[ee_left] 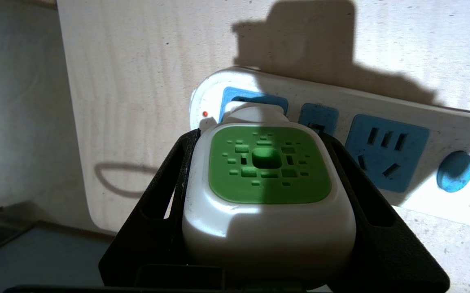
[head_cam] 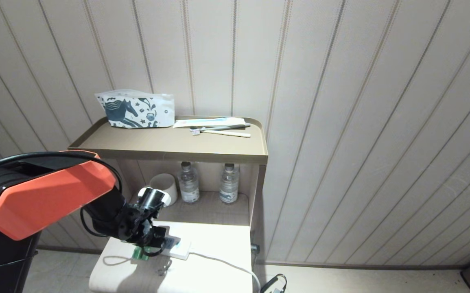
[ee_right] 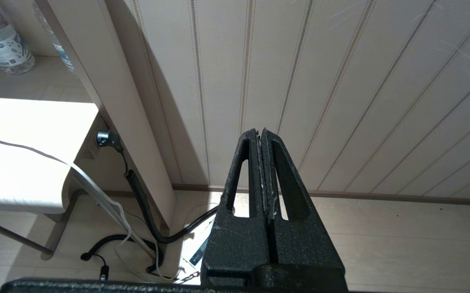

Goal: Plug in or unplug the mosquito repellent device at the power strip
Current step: Insert the plug into the socket

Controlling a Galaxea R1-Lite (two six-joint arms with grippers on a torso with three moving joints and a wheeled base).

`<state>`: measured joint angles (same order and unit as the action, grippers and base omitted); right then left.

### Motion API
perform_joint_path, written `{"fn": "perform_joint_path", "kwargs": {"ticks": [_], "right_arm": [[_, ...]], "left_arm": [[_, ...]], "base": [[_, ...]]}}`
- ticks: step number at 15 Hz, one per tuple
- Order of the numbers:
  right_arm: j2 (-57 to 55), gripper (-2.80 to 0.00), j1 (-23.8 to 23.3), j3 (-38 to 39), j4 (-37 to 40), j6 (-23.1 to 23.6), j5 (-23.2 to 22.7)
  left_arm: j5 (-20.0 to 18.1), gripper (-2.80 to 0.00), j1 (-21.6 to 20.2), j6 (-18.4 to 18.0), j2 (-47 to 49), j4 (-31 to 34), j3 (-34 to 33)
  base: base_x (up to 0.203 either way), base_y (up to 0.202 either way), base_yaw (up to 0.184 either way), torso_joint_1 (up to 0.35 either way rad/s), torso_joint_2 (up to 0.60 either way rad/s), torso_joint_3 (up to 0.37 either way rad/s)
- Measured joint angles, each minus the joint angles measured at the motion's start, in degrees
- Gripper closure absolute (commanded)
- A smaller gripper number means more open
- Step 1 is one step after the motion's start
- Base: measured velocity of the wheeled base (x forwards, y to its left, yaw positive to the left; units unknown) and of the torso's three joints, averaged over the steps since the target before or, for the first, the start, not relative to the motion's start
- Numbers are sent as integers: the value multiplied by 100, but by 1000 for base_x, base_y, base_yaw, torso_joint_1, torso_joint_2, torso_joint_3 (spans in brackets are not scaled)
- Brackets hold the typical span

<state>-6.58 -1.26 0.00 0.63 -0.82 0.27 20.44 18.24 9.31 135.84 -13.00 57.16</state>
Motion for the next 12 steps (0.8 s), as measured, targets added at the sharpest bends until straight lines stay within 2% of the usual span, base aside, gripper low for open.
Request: {"fn": "perform_joint_path", "kwargs": {"ticks": [1,7,12], "right_arm": [[0,0,0,0,0,0,-2],[0,0,2,0,-1,0,0],[0,0,2,0,0,0,-2]], "left_arm": [[8,0,-32,0,44,196,121],[-26,0,-66,-12,69,381,173],[-342,0,-74,11,-112,1069,220]], "base": [[0,0,0,0,0,0],[0,0,0,0,0,0],[0,0,0,0,0,0]]}}
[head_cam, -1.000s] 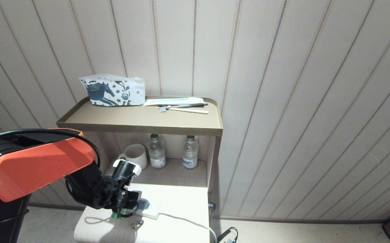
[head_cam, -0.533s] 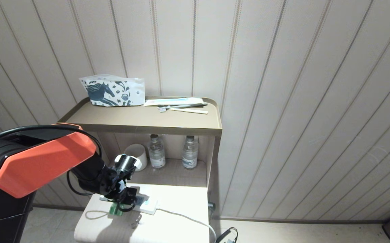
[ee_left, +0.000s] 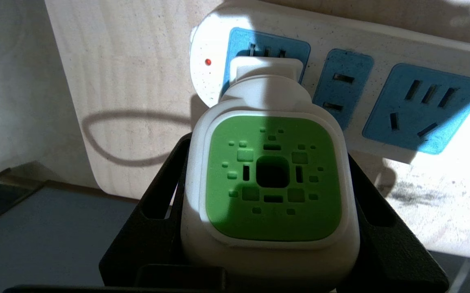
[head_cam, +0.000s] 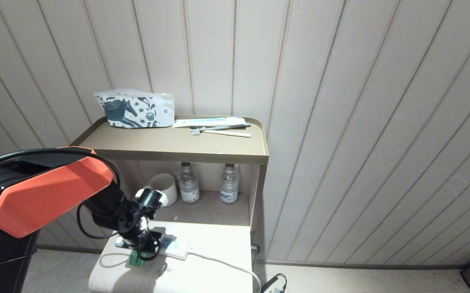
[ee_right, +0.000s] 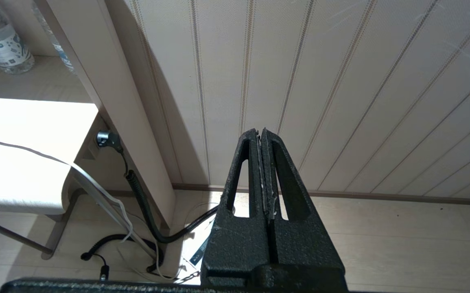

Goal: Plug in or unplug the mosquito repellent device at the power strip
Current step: Insert the plug into the socket

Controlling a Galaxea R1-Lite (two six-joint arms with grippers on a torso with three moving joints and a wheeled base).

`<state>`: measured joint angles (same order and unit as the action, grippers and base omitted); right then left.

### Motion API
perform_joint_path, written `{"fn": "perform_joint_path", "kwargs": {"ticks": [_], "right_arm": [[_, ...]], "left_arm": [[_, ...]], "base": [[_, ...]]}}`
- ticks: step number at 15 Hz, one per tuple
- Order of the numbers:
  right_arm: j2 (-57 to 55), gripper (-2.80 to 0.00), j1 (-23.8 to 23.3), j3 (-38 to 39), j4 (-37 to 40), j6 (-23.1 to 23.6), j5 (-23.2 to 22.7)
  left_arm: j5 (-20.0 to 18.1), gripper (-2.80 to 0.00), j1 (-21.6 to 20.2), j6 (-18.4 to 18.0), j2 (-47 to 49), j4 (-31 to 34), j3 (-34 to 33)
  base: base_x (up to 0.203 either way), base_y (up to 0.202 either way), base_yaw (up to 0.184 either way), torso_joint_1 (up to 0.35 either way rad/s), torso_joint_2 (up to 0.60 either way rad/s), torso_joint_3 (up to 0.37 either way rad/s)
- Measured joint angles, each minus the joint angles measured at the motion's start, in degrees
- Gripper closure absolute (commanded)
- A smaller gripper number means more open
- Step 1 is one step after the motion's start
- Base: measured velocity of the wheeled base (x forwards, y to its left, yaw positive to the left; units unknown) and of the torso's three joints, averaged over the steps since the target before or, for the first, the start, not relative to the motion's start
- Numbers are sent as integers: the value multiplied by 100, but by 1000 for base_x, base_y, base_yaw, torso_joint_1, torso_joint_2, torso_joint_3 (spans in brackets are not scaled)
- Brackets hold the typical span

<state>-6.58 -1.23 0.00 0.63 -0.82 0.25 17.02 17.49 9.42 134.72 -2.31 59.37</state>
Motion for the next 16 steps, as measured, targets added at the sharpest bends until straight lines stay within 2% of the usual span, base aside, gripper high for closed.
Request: {"fn": "perform_joint_path", "kwargs": {"ticks": [3,12,16], "right_arm": [[0,0,-1,0,0,2,2],[0,0,-2,0,-1,-2,0],[0,0,-2,0,-1,0,1]], "left_arm": [[-138,0,4,6,-102,204,6],[-135,0,9,41,-260,169,90],[-120,0,29,83,-500,185,375]], "base": [[0,0,0,0,0,0],[0,0,0,0,0,0],[0,0,0,0,0,0]]}}
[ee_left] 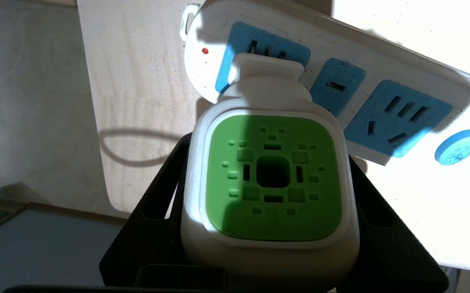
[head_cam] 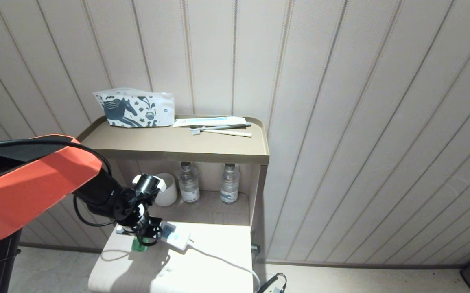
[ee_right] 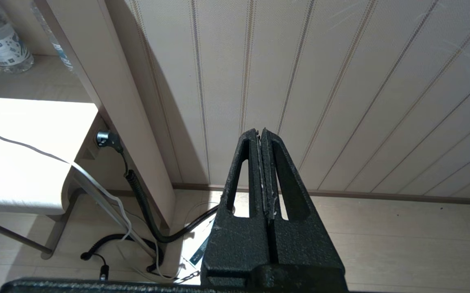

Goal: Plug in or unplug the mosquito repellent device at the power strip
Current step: Insert the plug into the socket

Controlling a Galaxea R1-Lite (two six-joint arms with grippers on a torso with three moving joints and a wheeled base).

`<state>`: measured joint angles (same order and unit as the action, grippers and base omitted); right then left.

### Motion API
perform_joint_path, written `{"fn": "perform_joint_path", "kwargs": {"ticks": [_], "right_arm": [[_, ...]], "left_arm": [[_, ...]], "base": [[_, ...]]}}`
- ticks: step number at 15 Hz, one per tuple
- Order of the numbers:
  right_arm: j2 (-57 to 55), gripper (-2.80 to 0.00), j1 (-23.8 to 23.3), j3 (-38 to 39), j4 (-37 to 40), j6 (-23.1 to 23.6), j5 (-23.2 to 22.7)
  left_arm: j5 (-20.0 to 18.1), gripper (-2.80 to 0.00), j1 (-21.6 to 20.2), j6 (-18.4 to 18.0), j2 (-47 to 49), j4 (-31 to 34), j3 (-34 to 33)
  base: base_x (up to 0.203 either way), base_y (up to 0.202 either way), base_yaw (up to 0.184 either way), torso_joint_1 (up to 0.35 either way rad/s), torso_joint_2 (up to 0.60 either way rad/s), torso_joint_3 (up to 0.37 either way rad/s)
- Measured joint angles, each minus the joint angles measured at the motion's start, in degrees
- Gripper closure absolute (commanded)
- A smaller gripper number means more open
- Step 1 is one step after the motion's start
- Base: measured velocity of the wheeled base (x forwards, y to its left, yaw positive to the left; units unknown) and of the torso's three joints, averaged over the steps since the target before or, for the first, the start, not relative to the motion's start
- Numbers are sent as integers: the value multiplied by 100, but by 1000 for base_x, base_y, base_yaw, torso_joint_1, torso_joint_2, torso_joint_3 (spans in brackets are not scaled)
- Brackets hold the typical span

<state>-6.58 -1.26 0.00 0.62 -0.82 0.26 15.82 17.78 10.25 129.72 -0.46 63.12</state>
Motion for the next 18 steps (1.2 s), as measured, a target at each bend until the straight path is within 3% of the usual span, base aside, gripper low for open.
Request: {"fn": "perform_joint_path", "kwargs": {"ticks": [9,15,18], "right_arm": [[0,0,2,0,1,0,-1],[0,0,-1,0,0,0,1],[0,0,2,0,0,-2,1]], "left_arm": [[-9,0,71,-24,-128,105,-694],[-22,0,164,-1,-114,1474,-826],[16,0,269,-13,-5,1606,-715]], "base": [[0,0,0,0,0,0],[0,0,0,0,0,0],[0,0,0,0,0,0]]}}
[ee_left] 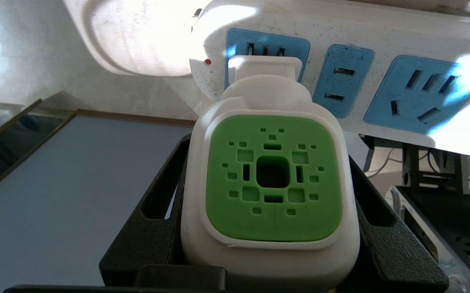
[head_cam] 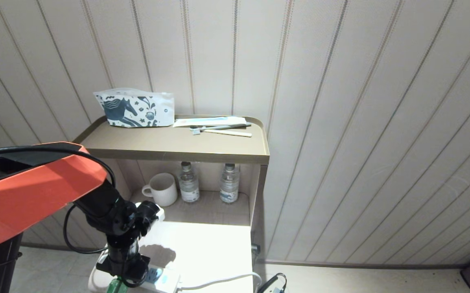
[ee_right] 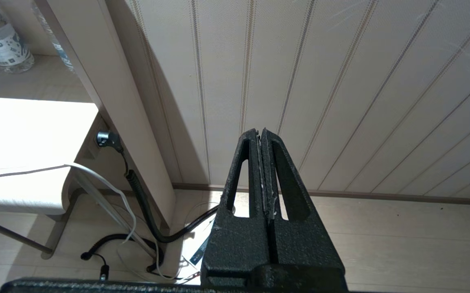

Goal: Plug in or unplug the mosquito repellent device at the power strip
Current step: Insert the plug into the socket

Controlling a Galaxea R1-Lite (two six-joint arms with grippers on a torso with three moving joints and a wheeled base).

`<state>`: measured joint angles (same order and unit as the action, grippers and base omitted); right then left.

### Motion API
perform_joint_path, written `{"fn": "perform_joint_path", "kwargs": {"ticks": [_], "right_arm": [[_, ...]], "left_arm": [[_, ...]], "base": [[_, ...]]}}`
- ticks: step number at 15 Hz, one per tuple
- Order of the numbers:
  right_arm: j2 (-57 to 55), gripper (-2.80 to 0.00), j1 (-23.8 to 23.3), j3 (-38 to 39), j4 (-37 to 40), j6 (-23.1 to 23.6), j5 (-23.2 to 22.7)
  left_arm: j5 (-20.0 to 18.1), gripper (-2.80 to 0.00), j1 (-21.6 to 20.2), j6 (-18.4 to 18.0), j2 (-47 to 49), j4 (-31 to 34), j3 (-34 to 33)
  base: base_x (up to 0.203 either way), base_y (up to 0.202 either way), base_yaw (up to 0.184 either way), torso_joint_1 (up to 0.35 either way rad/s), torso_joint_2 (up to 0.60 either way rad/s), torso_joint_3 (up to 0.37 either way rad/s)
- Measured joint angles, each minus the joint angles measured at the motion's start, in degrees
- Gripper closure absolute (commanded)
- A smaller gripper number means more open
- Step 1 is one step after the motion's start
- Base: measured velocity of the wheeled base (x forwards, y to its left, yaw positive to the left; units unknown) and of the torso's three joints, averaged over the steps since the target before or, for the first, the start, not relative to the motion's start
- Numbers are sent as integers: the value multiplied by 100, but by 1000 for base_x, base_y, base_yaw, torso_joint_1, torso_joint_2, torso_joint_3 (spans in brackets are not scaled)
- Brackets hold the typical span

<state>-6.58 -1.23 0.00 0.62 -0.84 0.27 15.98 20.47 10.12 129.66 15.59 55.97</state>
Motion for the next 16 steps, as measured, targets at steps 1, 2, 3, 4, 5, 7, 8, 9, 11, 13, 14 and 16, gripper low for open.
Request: {"fn": "perform_joint_path", "kwargs": {"ticks": [1,2,3,4,5,7,8,9,11,13,14,16], "right_arm": [[0,0,-2,0,0,2,0],[0,0,-2,0,0,2,-2],[0,0,-2,0,0,0,0],[0,0,-2,0,1,1,-2],[0,0,-2,0,0,2,-2],[0,0,-4,0,0,2,-2],[0,0,-4,0,0,2,0],[0,0,-3,0,1,2,-1],[0,0,-2,0,1,2,0],[0,0,-2,0,1,0,-1],[0,0,-2,0,1,2,0],[0,0,-2,0,1,5,-2]], "left_arm": [[0,0,32,5,50,0,32],[6,0,46,14,98,1,63],[20,0,54,24,144,9,111],[34,0,56,24,183,21,153],[70,0,67,17,212,46,180],[261,0,124,-6,275,108,215],[298,0,131,-2,300,135,249],[311,0,136,-9,321,166,282],[319,0,147,1,363,318,376],[323,0,150,13,400,433,472],[325,0,150,16,414,446,509],[312,0,150,33,441,457,638]], "base": [[0,0,0,0,0,0],[0,0,0,0,0,0],[0,0,0,0,0,0],[0,0,0,0,0,0],[0,0,0,0,0,0],[0,0,0,0,0,0],[0,0,0,0,0,0],[0,0,0,0,0,0],[0,0,0,0,0,0],[0,0,0,0,0,0],[0,0,0,0,0,0],[0,0,0,0,0,0]]}}
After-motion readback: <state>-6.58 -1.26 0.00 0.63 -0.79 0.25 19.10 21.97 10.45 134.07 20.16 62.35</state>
